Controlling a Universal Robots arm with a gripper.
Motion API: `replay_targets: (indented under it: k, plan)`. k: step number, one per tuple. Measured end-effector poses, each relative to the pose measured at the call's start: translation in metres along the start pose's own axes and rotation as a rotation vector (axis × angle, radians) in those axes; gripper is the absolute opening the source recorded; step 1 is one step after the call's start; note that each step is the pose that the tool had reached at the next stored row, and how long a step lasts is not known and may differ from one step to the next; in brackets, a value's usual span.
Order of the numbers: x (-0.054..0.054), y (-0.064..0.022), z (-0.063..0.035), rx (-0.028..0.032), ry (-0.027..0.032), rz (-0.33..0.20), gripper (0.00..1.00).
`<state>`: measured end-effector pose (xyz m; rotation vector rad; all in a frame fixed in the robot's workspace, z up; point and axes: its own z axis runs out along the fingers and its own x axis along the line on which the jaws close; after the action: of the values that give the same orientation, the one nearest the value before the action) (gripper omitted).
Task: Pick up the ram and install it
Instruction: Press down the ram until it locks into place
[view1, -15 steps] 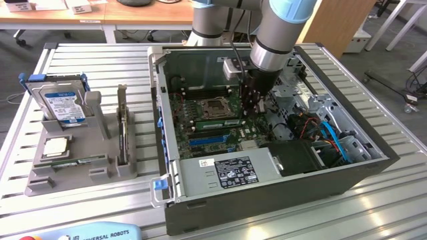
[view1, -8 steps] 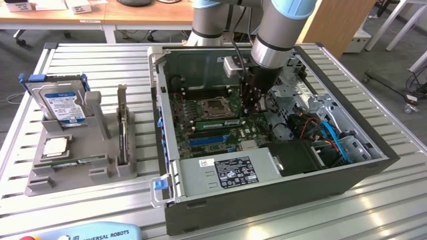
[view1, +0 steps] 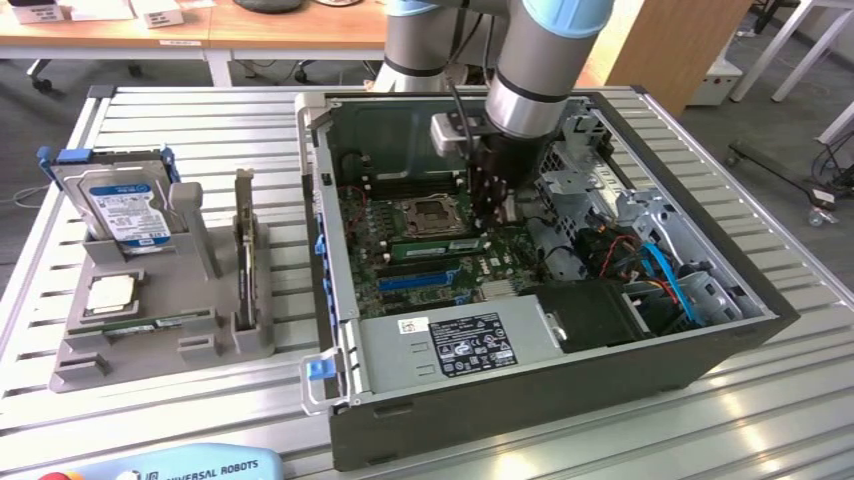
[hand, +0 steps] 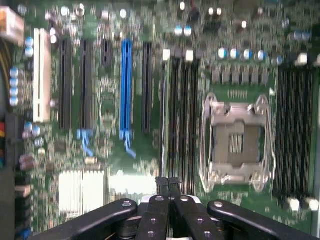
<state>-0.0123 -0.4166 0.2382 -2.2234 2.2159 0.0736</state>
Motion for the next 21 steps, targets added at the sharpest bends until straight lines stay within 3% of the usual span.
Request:
replay_targets:
  k: [7,21]
  plan:
    - [-0.001,0.0290,0.0010,0.0019,-0.0001,0.000,0.10]
    - [-0.002,0.0670,0.0023,0.0019,-0.0002,0.000,0.10]
